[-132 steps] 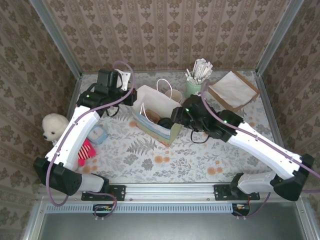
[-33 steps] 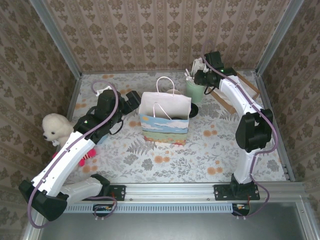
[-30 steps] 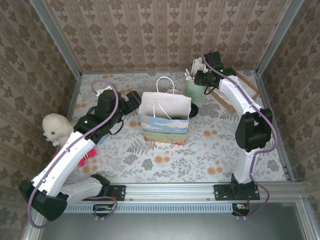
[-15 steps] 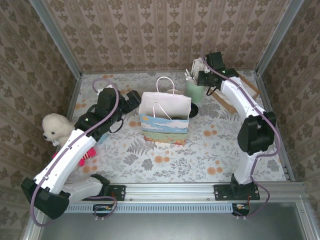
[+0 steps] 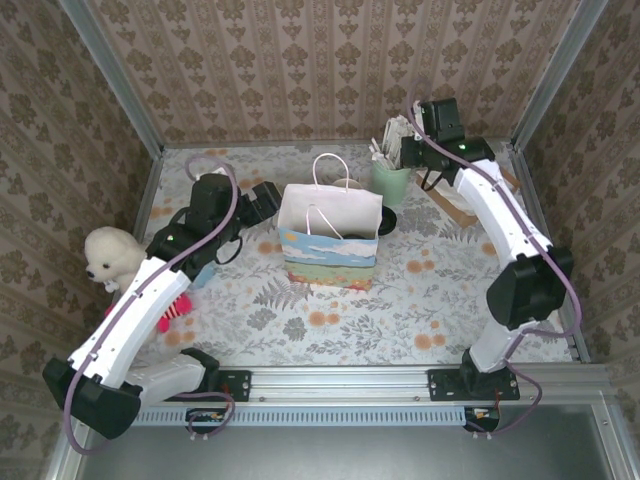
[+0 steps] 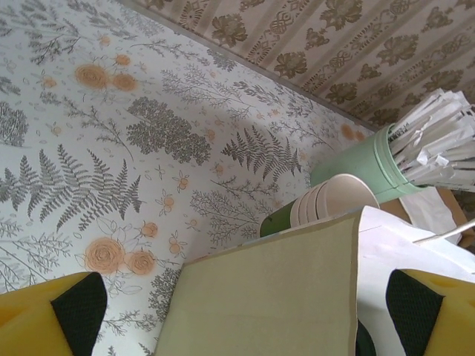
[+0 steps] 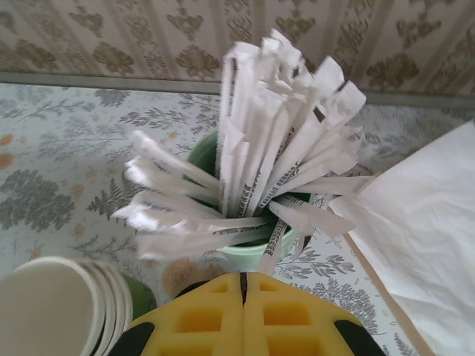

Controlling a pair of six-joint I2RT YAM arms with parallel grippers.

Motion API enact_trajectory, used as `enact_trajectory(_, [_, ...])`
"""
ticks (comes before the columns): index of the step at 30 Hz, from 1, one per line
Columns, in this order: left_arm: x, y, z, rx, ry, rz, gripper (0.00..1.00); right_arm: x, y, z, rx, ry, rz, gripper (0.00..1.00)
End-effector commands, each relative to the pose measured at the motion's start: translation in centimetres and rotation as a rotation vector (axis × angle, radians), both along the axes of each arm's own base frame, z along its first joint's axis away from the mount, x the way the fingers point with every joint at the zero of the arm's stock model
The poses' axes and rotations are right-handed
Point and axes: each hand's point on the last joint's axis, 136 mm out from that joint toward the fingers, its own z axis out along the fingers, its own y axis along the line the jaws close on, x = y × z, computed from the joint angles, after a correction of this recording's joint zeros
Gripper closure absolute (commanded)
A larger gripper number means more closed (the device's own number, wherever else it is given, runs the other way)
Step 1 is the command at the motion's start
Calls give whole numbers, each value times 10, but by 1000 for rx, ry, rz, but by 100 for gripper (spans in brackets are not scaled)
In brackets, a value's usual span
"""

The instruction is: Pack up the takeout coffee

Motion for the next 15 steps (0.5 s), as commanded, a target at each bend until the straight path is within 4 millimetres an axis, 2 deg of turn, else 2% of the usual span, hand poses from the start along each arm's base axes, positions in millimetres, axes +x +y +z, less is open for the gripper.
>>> enact_trajectory(1, [3,-5,34,32,-114,-103,0,-40,4,52,-52,-98,109,100])
enact_trajectory(4, [3,-13,47,30,-160,-196,0,-73,8,84,-56,-159,180,100])
enact_trajectory(5, [7,-8,50,33,-172,-198,0,-85,9,95,-54,-183,198,100])
enact_trajectory(10, [5,-22,62,61,-231,-341,0,-155,19,158,20,-320,308,100])
enact_trajectory(15, [3,-33,66,52,-241,-412,0,-205,39,194,196,-374,435,100])
